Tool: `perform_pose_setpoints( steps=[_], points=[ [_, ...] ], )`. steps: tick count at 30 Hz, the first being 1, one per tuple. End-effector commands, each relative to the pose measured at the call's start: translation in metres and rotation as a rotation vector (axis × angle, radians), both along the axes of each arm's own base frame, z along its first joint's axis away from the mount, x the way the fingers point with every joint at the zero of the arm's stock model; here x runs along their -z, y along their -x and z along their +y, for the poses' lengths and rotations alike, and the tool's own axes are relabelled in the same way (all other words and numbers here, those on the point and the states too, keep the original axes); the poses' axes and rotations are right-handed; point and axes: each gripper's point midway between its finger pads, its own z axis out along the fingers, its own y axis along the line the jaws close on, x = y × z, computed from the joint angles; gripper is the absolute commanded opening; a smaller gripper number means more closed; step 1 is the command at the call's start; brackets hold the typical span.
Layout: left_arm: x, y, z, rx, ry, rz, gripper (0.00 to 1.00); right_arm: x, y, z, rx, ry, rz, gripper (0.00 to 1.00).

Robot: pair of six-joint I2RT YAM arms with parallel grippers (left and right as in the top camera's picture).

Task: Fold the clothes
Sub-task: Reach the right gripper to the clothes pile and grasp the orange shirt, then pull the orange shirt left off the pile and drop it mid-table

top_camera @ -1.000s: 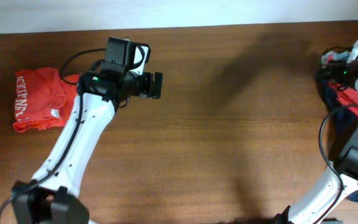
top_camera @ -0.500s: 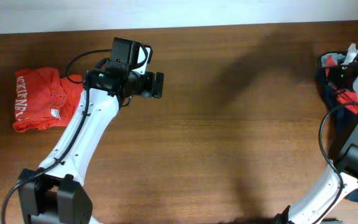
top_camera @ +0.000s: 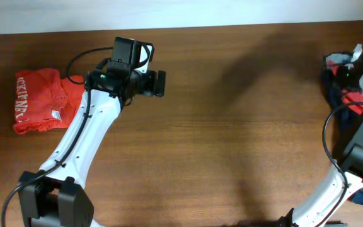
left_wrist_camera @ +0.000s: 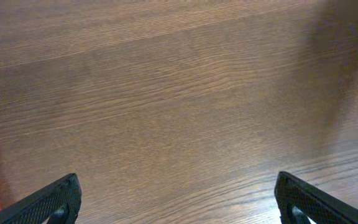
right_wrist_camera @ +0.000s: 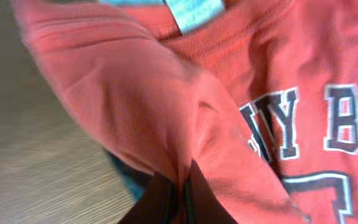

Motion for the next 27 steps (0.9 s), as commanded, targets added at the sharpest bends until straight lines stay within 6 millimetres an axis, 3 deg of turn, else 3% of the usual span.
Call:
perform_pose_setpoints(
  steps=[1,4,6,7,11,14,15,18,24,27],
  points=[
    [-0.023,-0.016,0.018,-0.055,-0.016,-0.058,0.99,-0.108,-0.041,0.046,-0.121,-0.045,-0.192,0.04],
    [-0.048,-0.021,0.032,-0.087,-0.012,-0.080,0.99,-0.154,-0.053,0.088,-0.222,-0.062,-0.230,0.04],
    [-0.068,-0.021,0.045,-0.115,-0.010,-0.088,0.99,-0.188,-0.057,0.132,-0.318,-0.050,-0.244,0.04],
    [-0.077,-0.021,0.052,-0.129,-0.010,-0.092,0.99,-0.197,-0.058,0.146,-0.349,-0.048,-0.246,0.04],
    [-0.108,-0.015,0.079,-0.183,-0.012,-0.095,0.99,-0.230,-0.054,0.241,-0.528,-0.061,-0.253,0.04],
    [-0.121,-0.008,0.095,-0.218,-0.015,-0.087,0.99,-0.231,-0.051,0.323,-0.680,-0.088,-0.244,0.04],
    [-0.123,-0.006,0.099,-0.225,-0.016,-0.084,0.99,-0.229,-0.050,0.338,-0.706,-0.094,-0.241,0.04],
    [-0.124,0.001,0.105,-0.238,-0.020,-0.064,0.99,-0.224,-0.044,0.409,-0.818,-0.124,-0.246,0.04],
    [-0.114,0.013,0.106,-0.236,-0.033,-0.004,0.99,-0.216,-0.038,0.481,-0.898,-0.181,-0.267,0.04],
    [-0.110,0.019,0.107,-0.224,-0.047,0.024,0.99,-0.200,-0.033,0.516,-0.948,-0.212,-0.245,0.04]
  ],
)
